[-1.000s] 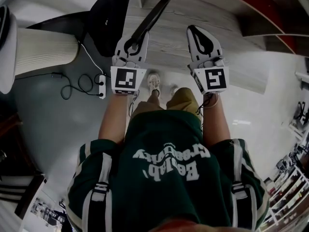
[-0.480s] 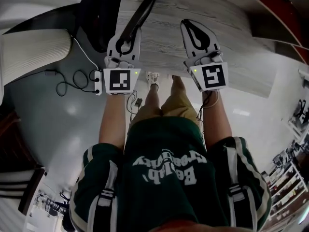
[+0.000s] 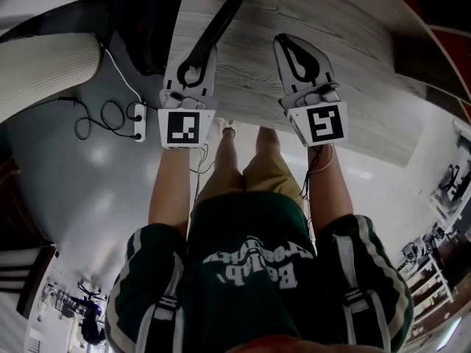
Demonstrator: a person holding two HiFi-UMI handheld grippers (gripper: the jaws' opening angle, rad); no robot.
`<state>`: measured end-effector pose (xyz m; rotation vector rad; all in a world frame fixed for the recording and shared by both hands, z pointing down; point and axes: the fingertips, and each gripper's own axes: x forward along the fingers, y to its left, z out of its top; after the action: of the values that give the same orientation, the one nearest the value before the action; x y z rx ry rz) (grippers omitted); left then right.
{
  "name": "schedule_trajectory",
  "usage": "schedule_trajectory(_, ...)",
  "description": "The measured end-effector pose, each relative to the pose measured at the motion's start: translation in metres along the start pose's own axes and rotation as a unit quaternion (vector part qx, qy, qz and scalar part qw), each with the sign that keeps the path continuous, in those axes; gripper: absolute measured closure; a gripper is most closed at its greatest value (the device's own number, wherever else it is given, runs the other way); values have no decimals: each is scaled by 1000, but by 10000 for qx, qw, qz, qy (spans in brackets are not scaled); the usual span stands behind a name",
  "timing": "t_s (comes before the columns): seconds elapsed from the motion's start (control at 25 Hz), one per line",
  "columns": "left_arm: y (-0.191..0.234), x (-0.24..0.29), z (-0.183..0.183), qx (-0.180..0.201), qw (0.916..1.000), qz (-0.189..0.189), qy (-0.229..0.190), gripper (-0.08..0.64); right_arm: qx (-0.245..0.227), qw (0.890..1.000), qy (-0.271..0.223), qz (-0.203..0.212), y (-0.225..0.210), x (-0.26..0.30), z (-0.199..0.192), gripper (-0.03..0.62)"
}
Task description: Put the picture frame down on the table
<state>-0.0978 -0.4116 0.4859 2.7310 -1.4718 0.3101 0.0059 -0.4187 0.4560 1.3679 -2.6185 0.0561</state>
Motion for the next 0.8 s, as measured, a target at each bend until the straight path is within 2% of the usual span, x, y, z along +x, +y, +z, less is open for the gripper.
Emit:
schedule_trajectory(0.36, 2, 14, -39, -23, 9998, 67, 206, 534, 129, 9997, 103, 182, 2, 23, -31, 551)
schedule_trajectory(0.52, -1, 15, -48, -260, 9994, 141, 155, 534, 176, 9978, 594, 233, 0, 19, -52, 551)
schedule_trajectory(0.64, -2, 15, -58, -246, 9994, 132, 201, 533, 180, 9985, 444, 258, -1, 22, -53, 551)
schedule_trajectory(0.8, 5, 12, -70, -353, 9988, 180, 293, 534, 163, 9979, 539, 314, 4, 32, -59, 551)
